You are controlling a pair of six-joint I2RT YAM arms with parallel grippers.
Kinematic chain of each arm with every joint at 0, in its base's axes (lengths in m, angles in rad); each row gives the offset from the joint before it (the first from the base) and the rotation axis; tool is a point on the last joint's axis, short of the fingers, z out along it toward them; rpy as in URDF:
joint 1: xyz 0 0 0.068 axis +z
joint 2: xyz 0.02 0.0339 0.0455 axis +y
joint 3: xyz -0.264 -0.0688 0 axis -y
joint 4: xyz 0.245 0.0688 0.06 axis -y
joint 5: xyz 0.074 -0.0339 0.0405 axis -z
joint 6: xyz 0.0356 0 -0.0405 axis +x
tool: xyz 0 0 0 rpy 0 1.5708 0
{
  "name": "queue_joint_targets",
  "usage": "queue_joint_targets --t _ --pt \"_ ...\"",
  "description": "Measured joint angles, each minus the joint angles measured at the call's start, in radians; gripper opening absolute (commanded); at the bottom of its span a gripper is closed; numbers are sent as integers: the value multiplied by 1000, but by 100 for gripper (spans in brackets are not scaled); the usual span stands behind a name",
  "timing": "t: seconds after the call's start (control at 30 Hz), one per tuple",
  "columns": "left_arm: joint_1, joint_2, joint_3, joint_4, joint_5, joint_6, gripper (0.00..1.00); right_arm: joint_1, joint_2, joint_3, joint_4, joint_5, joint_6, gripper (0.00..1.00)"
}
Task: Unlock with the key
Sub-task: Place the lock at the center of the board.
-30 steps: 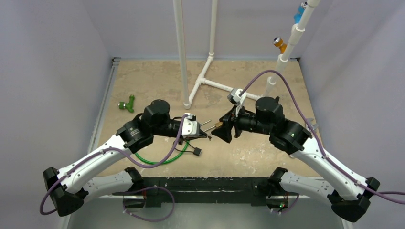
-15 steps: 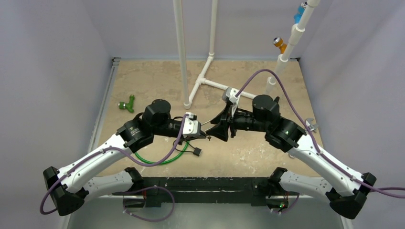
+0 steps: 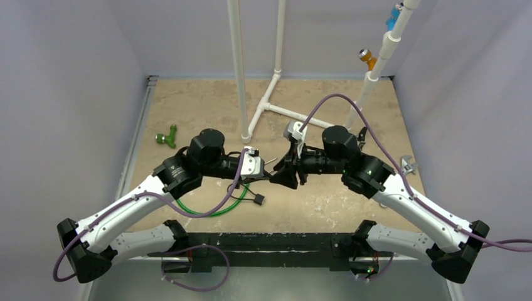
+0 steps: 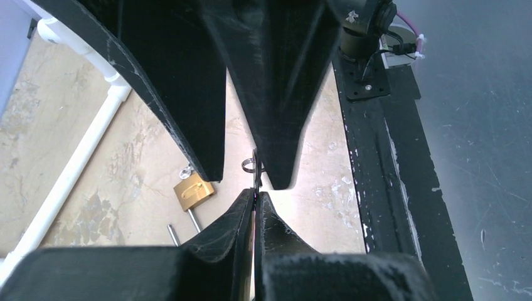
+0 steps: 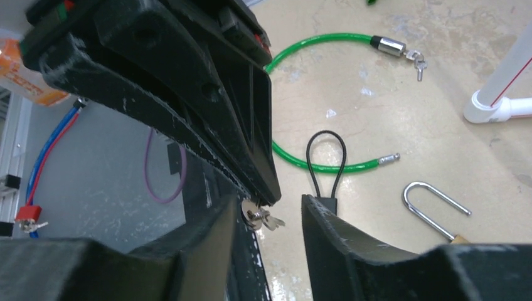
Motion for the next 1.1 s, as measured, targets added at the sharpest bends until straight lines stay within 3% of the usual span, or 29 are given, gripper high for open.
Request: queue_joint_targets --t 0.1,0.17,0.3,0.87,0.9,0.93,0.97,1.0,1.1 --pt "2 1 2 -4 -3 15 0 0 5 0 -42 0 -13 47" --pt "3 3 7 -6 -4 22 0 0 9 0 -58 1 -18 40" --pt "3 6 21 -8 -6 32 0 0 11 2 -86 3 -29 0" --pt "8 8 26 3 -17 42 3 1 -56 -51 6 -2 31 0" --pt "7 8 26 5 -23 42 7 1 -59 -57 11 -3 37 0" --pt "7 8 26 7 -30 42 22 1 -61 -62 17 -6 41 0" --pt "8 8 26 10 -36 42 47 1 -62 -65 22 -10 45 0" --pt "8 8 26 15 -47 45 65 0 -61 -70 27 -19 50 0" --pt "8 8 26 29 -87 36 97 0 -62 -84 38 -39 68 0"
